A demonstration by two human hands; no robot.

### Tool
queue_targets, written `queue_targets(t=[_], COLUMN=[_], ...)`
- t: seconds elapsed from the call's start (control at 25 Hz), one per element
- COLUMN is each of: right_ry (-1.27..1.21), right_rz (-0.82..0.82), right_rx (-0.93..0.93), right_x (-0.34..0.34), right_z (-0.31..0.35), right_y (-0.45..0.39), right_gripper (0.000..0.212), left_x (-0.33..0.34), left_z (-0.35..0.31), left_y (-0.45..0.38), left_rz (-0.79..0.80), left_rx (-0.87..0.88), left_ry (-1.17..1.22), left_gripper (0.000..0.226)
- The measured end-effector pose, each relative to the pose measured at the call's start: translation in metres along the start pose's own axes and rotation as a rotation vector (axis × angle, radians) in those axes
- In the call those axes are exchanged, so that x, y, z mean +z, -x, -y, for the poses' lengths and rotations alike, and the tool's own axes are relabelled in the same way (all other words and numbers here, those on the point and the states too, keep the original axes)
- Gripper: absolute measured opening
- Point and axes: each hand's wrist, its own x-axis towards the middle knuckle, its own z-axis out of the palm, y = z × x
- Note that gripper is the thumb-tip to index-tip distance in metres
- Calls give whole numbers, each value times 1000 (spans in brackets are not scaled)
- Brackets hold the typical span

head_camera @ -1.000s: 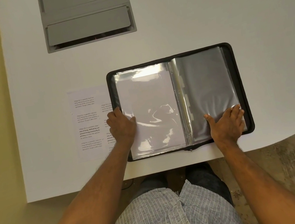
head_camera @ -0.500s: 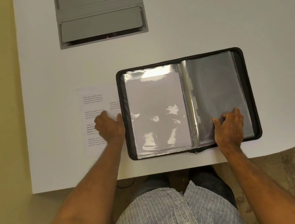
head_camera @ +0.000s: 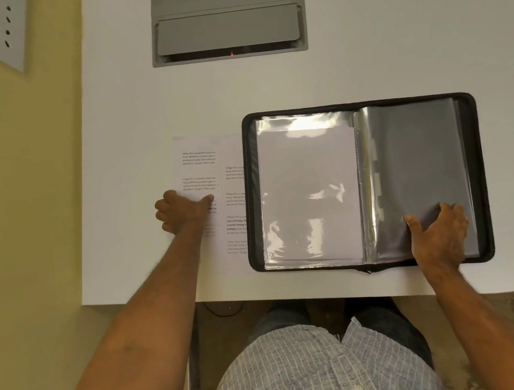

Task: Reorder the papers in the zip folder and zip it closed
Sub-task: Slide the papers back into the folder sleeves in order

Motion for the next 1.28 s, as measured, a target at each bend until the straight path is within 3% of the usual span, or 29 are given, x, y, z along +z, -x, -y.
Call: queue_targets(t=[0.28,0.48,0.6,0.92,1.08,1.2,1.28], right_ry=[10,19,34,60,12,-32,-52], right_rz=[1,1,11,64,96,118,149], right_rx=[-13,-16,-20,-14,13,103,174], right_x=[-1,0,-3,-7,-9,-16,-19], right_z=[0,-1,0,0,2,5,2], right_y=[-2,-4,-3,0,5,6,4], right_gripper=[81,80,81,80,89,106,118], left_x=[-4,-20,-43,-121,-149,-150,-142], left_z=[2,8,3,-37,-77,-106,-123], left_y=[-16,-18,-12,45,91,112,120], left_rz=[59,80,72,-137,-223,-120,72], left_rx=[-3,62,107,382,511,588,563], left_ry=[117,396,451,220,294,508,770], left_gripper=[78,21,20,29,31,30,28])
